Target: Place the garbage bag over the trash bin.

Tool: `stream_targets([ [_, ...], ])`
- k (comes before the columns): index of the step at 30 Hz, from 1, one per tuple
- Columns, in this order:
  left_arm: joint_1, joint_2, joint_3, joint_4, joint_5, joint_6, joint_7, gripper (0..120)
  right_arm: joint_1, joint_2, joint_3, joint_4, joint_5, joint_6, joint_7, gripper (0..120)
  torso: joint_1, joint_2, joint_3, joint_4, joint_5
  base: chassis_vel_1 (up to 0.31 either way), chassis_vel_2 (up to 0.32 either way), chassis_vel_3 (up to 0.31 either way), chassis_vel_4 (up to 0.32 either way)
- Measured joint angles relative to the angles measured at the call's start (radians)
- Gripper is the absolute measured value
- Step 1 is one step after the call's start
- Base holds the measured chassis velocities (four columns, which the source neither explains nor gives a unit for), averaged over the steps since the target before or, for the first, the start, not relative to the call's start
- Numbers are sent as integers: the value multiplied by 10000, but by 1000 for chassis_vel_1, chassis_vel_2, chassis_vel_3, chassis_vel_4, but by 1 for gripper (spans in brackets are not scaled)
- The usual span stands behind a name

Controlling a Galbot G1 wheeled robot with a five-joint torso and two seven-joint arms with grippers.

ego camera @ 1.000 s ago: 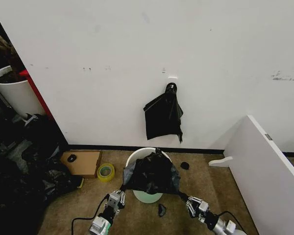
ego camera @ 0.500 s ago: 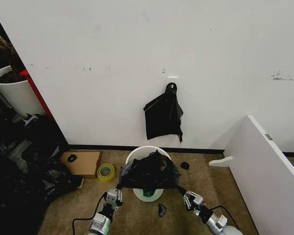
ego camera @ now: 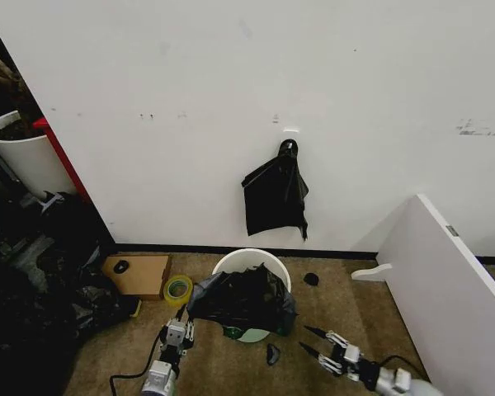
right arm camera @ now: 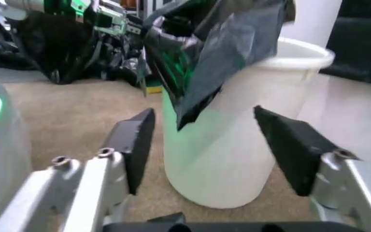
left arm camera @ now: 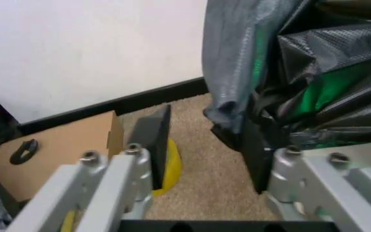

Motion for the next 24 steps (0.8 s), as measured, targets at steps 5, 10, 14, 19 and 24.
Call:
stream_targets([
  [5,133,56,-80,-176,-46,70,33,65,28,-93,398,161,351,-178,-550,79,0,0,0,-1,-1,0,0,0,0],
  [10,512,220,-424,-609,20,-76,1350,85,290,-144,600,659,1283,-412,-84,98,0,0,0,2,-1,0,0,0,0],
  [14,397,343,-529,-541,822,-405,2501,96,541,-149,13,1167,1335,-277,2528,100,0,0,0,-1,-2,0,0,0,0],
  [19,187,204,-525,-149,1009,-268,2479,100,914,102,-525,1626,607,-236,4452,100,0,-1,1,3,0,0,0,0,0],
  [24,143,-59,-417,328,880,-28,2205,100,866,244,-667,1795,181,-214,4435,100,0,0,1,0,-2,0,0,0,0],
])
